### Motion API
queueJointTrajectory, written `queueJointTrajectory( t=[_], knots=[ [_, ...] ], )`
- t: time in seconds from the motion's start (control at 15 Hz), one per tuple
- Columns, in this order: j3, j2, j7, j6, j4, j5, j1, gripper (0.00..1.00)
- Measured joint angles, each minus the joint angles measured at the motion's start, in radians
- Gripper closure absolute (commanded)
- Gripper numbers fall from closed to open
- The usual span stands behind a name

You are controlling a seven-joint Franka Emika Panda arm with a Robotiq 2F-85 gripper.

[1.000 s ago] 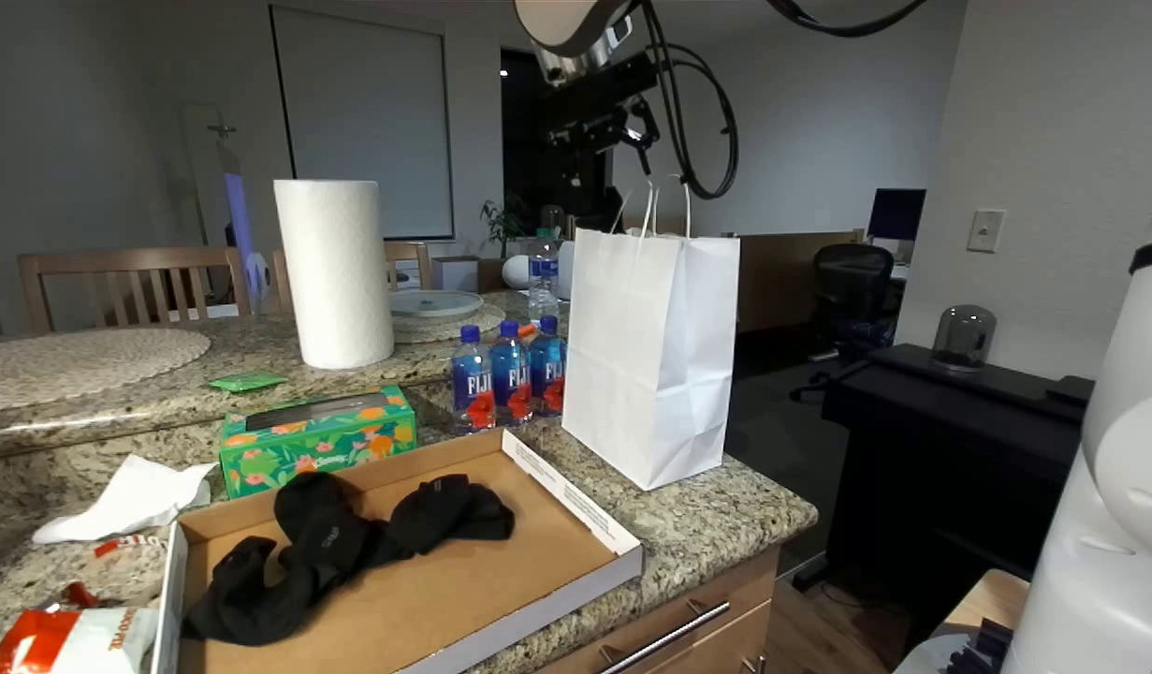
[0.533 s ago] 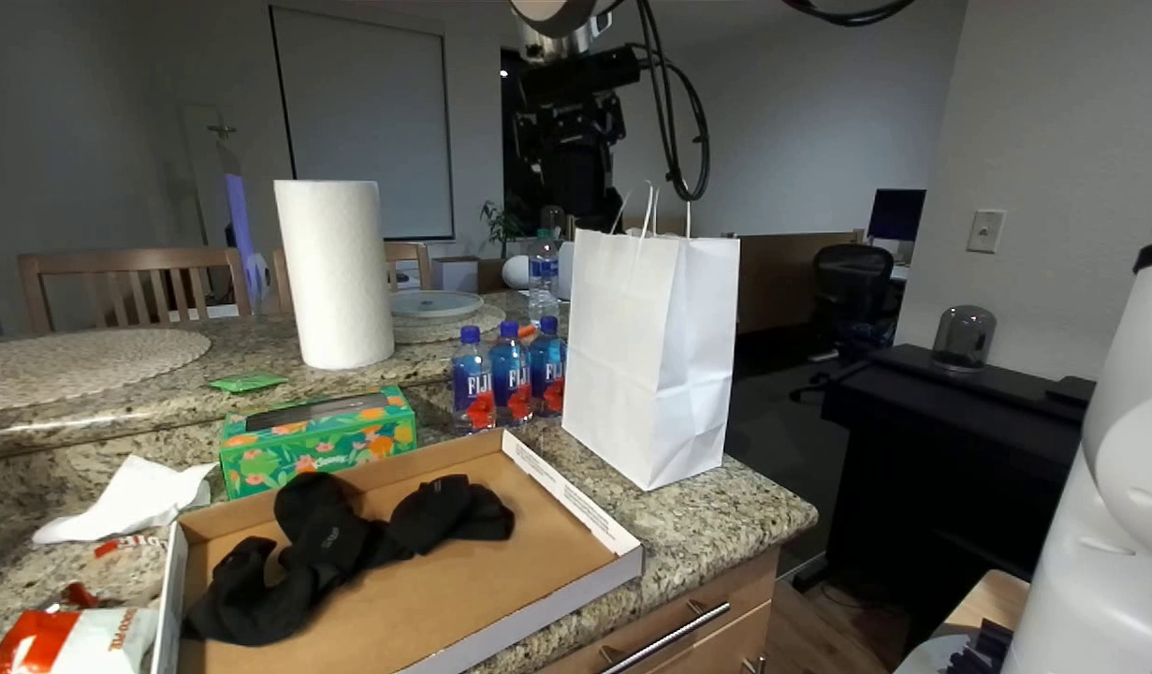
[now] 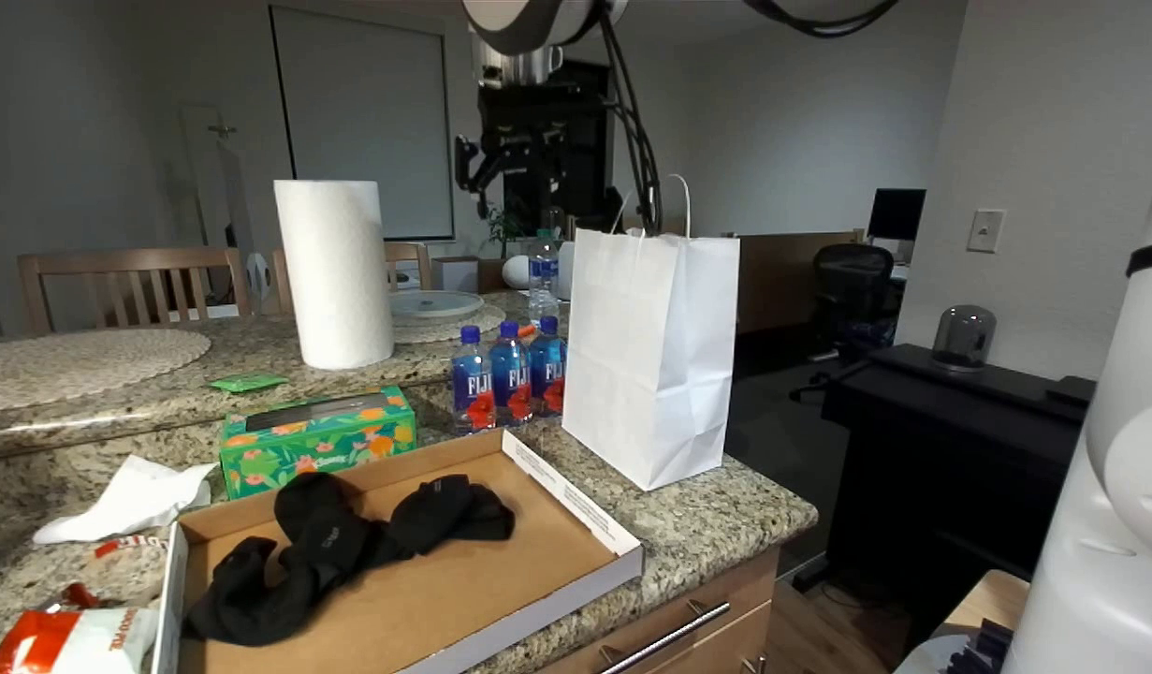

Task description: Pick up the socks and put them in the paper bag

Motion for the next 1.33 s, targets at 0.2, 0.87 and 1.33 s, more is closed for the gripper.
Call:
queueJointTrajectory(
  t=[0.2,0.87,1.33],
  knots=[
    [0.003,0.067,0.032,-0.057,0.005,-0.105,0.020,0.00],
    [-0.026,0.206,0.148,-0.210,0.084,-0.292,0.082,0.00],
    [-0.044,0.242,0.289,-0.314,0.145,-0.386,0.099,0.00]
  ],
)
